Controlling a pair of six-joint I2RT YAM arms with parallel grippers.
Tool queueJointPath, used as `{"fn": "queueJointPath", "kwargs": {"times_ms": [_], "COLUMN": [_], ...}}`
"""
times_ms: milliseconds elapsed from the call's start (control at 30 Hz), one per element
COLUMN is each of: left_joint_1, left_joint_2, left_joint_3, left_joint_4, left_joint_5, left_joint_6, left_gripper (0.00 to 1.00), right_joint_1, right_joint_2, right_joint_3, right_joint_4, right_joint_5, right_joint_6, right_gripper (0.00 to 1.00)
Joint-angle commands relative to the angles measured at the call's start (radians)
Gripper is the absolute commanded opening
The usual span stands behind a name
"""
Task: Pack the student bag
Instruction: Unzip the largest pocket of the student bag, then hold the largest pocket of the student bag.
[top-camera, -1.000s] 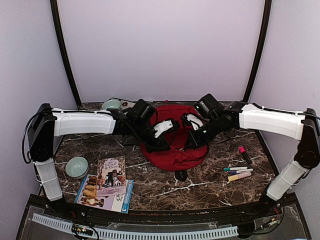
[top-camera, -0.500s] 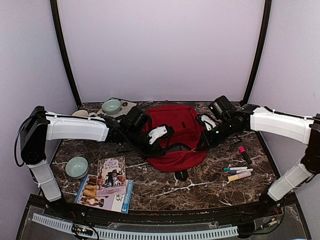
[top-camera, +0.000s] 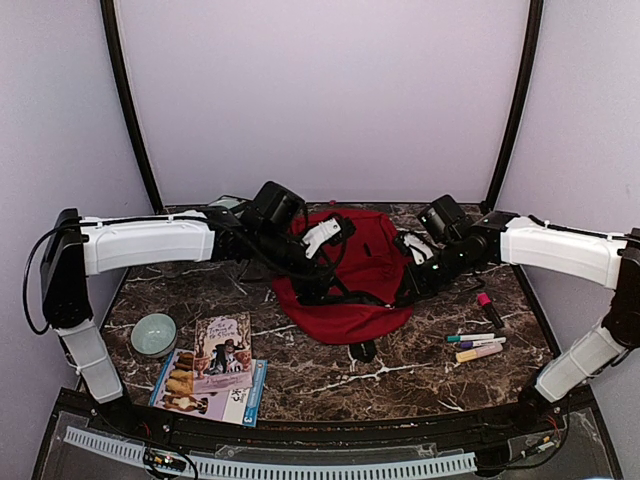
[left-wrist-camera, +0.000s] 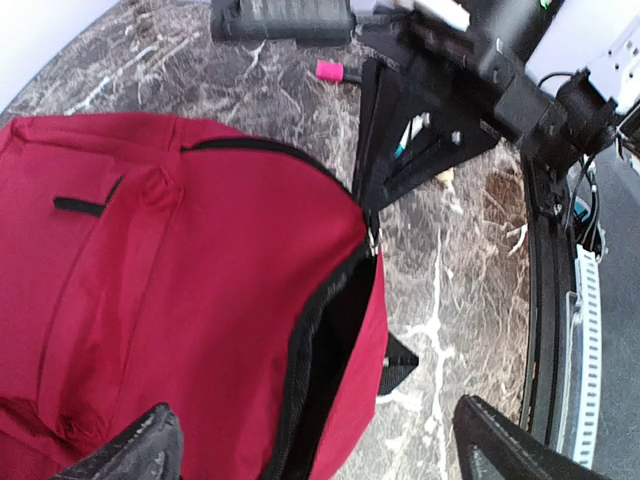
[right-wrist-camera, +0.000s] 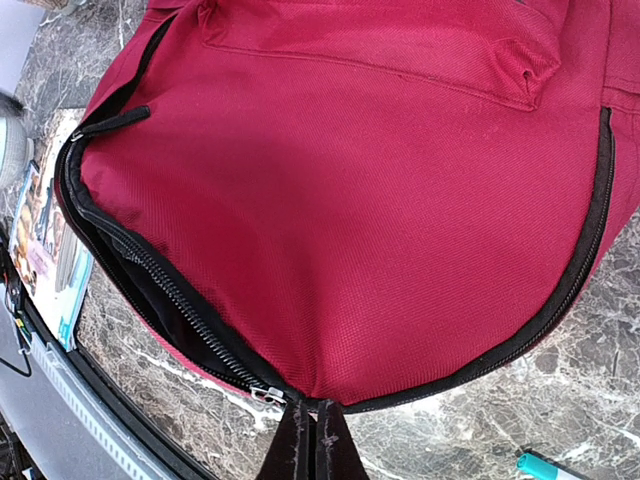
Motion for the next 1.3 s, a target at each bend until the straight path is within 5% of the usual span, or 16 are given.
{"fn": "queueJointPath", "kwargs": {"times_ms": [0, 367, 700, 867, 1067, 1267], "left_joint_1": [0.001, -0.030, -0.067, -0.074, -0.084, -0.086], "left_joint_2": [0.037, 0.239, 0.277, 0.293, 0.296, 0.247], "left_joint_3": [0.075, 0.272, 0.267, 0.265, 0.273, 0.251], "left_joint_4": [-0.064, -0.156, -0.175, -0.139, -0.160, -0.166], "left_joint_5": [0.025, 0.025, 0.047, 0.037, 0.001, -0.059], "left_joint_6": [-0.044, 0.026, 0.142, 0.137, 0.143, 0.115], "left_gripper": [0.99, 0.87, 0.93, 0.73, 0.06, 0.00], "right_joint_1": [-0.007, -0.008, -0.008, -0.007, -0.007, -0.008], "right_joint_2": [-0.029, -0.025, -0.032, -0.034, -0.033, -0.030], "right_joint_3": [-0.020, -0.027, -0.018, -0.023, -0.022, -0.019], "right_joint_4": [0.018, 0.012, 0.000, -0.004, -0.006, -0.008], "right_joint_5": [0.000, 0.012, 0.027, 0.030, 0.032, 0.066], "right_joint_6": [0.009, -0.009, -0.014, -0.016, -0.013, 0.003], "right_gripper": [0.00, 0.00, 0.00, 0.00, 0.00, 0.00]}}
